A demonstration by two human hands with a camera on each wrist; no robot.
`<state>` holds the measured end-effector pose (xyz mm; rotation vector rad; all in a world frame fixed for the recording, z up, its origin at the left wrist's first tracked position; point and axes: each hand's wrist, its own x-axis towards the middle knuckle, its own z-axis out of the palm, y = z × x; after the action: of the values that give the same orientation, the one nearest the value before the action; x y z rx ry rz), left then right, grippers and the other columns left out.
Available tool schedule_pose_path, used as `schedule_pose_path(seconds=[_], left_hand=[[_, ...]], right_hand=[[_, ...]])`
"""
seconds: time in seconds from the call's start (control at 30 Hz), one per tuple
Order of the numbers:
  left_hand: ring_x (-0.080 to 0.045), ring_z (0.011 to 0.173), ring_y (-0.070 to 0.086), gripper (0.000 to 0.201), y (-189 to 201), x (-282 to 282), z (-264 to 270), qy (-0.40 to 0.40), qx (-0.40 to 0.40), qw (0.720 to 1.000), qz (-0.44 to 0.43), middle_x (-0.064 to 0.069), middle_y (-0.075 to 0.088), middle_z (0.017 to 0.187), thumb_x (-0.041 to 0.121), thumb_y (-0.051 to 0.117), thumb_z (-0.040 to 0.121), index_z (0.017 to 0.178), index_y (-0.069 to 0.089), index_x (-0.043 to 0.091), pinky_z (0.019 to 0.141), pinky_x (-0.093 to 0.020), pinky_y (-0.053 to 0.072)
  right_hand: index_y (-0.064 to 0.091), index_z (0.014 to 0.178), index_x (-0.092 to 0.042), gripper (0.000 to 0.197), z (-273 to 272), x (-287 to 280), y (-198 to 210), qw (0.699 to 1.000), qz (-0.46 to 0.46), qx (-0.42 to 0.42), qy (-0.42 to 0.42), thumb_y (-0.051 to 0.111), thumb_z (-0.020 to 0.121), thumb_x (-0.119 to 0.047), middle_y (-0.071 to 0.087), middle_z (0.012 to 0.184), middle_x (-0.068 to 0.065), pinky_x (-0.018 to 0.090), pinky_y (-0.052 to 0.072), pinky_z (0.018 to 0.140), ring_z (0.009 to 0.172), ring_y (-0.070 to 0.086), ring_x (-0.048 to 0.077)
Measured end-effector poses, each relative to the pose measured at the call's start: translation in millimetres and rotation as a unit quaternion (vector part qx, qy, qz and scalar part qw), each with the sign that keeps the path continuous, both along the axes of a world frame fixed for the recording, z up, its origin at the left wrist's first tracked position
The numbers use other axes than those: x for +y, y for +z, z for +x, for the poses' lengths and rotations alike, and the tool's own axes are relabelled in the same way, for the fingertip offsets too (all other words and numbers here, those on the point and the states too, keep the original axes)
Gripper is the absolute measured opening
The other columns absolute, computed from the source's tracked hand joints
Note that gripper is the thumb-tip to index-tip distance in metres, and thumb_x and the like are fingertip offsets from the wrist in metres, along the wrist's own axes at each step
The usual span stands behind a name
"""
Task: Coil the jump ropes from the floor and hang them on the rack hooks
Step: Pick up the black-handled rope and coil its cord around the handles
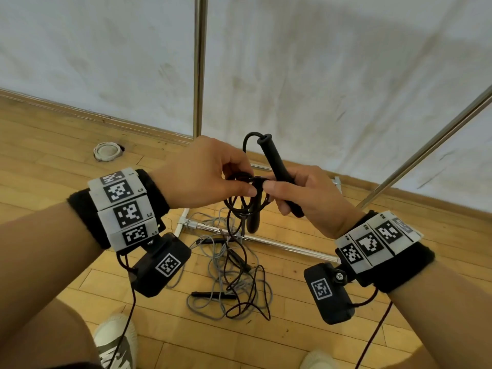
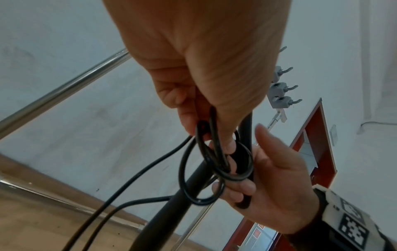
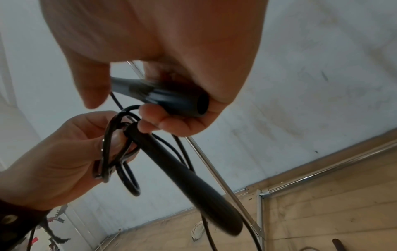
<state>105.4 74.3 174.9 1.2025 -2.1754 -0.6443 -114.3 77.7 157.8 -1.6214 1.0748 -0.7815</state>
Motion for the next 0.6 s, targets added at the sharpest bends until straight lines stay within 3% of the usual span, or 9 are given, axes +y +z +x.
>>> schedule_pose_path(seconds=[0.13, 0.27, 0.33, 0.43, 0.53, 0.6], left_hand=[[0.009, 0.072, 0.06, 0.015, -2.6, -2.4, -1.6, -0.025, -0.021, 0.999, 0.019, 0.015, 0.067, 0.077, 0.037, 0.078, 0.078, 0.09, 0.075, 0.028, 0.061, -0.005, 0.041], [0.006, 0.08, 0.065, 0.012, -2.2, -6.7, 4.2, -0.031, -0.018, 0.997, 0.071, 0.016, 0.071, 0.085, 0.033, 0.069, 0.088, 0.098, 0.076, 0.031, 0.069, -0.008, 0.047], [0.007, 0.079, 0.065, 0.01, -1.9, -8.5, 6.1, -0.009, -0.014, 0.998, 0.066, 0.023, 0.07, 0.084, 0.027, 0.067, 0.091, 0.094, 0.075, 0.031, 0.069, -0.007, 0.047], [0.002, 0.076, 0.068, 0.013, -2.1, -12.4, 6.5, 0.048, 0.022, 0.996, 0.067, 0.018, 0.072, 0.077, 0.02, 0.062, 0.094, 0.091, 0.072, 0.029, 0.072, -0.016, 0.054], [-0.002, 0.064, 0.059, 0.02, -4.1, -13.2, 2.1, 0.042, 0.02, 0.995, 0.092, 0.015, 0.065, 0.071, 0.017, 0.05, 0.1, 0.092, 0.061, 0.032, 0.057, -0.011, 0.045], [-0.004, 0.055, 0.045, 0.012, -6.6, -11.1, -0.9, 0.033, -0.009, 0.993, 0.112, 0.009, 0.053, 0.065, 0.026, 0.05, 0.1, 0.093, 0.058, 0.033, 0.05, -0.014, 0.037]], right_hand=[[0.075, 0.087, -0.019, 0.013, 4.0, 1.0, -0.9, 0.999, -0.023, 0.036, -0.005, 0.072, 0.086, -0.031, 0.058, 0.058, 0.008, 0.03, 0.042, 0.057, 0.053, 0.05, 0.018], [0.075, 0.086, -0.024, 0.001, -0.6, -2.7, -1.2, 0.996, -0.048, 0.069, -0.023, 0.076, 0.085, -0.023, 0.056, 0.053, -0.007, 0.025, 0.044, 0.055, 0.051, 0.051, 0.011], [0.074, 0.082, -0.026, 0.006, -4.7, -5.9, -3.2, 0.992, -0.068, 0.095, -0.043, 0.078, 0.082, -0.022, 0.057, 0.057, -0.007, 0.024, 0.044, 0.056, 0.052, 0.051, 0.009], [0.073, 0.079, -0.025, 0.007, -9.1, -9.0, -6.9, 0.983, -0.086, 0.153, -0.057, 0.08, 0.08, -0.024, 0.06, 0.064, -0.003, 0.029, 0.046, 0.06, 0.053, 0.051, 0.008], [0.07, 0.072, -0.026, 0.013, -9.0, -10.1, -11.5, 0.976, -0.097, 0.188, -0.048, 0.078, 0.081, -0.024, 0.059, 0.059, -0.007, 0.026, 0.044, 0.06, 0.052, 0.052, 0.008], [0.07, 0.071, -0.024, 0.013, -8.0, -11.1, -14.7, 0.974, -0.095, 0.199, -0.049, 0.077, 0.082, -0.024, 0.055, 0.055, -0.008, 0.026, 0.042, 0.057, 0.05, 0.049, 0.008]])
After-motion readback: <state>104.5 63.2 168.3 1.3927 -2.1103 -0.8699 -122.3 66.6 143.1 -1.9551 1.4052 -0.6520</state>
